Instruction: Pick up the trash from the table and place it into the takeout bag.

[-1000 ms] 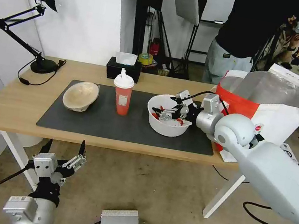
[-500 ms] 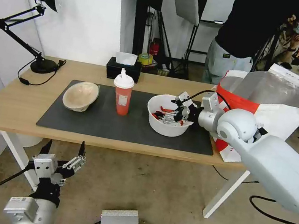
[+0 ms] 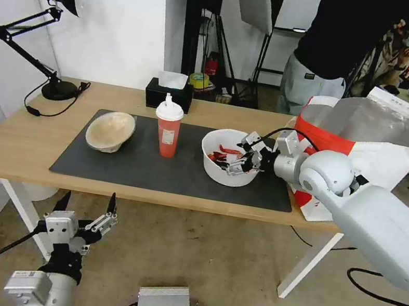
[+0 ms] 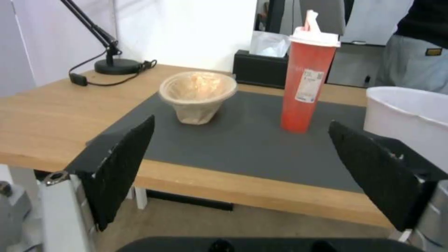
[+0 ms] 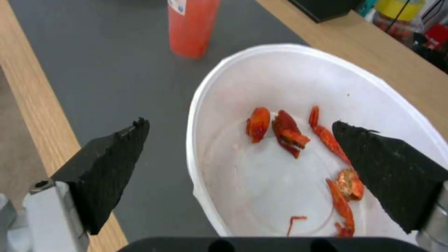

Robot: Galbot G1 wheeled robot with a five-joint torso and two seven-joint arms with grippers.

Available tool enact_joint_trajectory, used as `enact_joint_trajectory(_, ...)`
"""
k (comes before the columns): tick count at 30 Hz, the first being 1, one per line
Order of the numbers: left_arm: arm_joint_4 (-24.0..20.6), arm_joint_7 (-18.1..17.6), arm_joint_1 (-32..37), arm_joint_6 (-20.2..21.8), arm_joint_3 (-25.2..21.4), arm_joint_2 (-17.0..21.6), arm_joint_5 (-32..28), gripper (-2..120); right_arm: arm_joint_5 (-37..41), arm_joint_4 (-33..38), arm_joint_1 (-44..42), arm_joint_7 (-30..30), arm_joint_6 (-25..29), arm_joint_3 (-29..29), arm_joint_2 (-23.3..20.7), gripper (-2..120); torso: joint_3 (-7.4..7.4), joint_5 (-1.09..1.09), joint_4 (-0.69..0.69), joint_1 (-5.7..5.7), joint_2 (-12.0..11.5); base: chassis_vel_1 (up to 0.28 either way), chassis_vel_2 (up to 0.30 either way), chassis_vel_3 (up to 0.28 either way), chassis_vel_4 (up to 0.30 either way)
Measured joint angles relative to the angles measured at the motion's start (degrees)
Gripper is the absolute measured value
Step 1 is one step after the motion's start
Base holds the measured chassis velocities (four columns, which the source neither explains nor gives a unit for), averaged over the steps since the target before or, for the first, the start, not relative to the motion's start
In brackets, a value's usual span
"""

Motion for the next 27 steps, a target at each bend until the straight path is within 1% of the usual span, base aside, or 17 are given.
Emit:
enact_joint_trajectory(12, 0.42, 0.0, -0.07, -0.11, -0.05, -0.73, 0.14, 100, -1.92, -2.01, -1.16, -1.52, -0.06, -0.26, 0.61, 100, 0.0, 0.0, 0.0, 0.0, 0.0, 0.0, 0.0, 0.0, 0.0)
enact_joint_trajectory(27, 0.67, 0.0, -0.32, -0.48, -0.03, -1.04, 0.31, 100, -2.05, -6.34, 2.28, -2.15, -0.84, -3.97, 3.6, 100, 0.0, 0.0, 0.0, 0.0, 0.0, 0.0, 0.0, 0.0, 0.0)
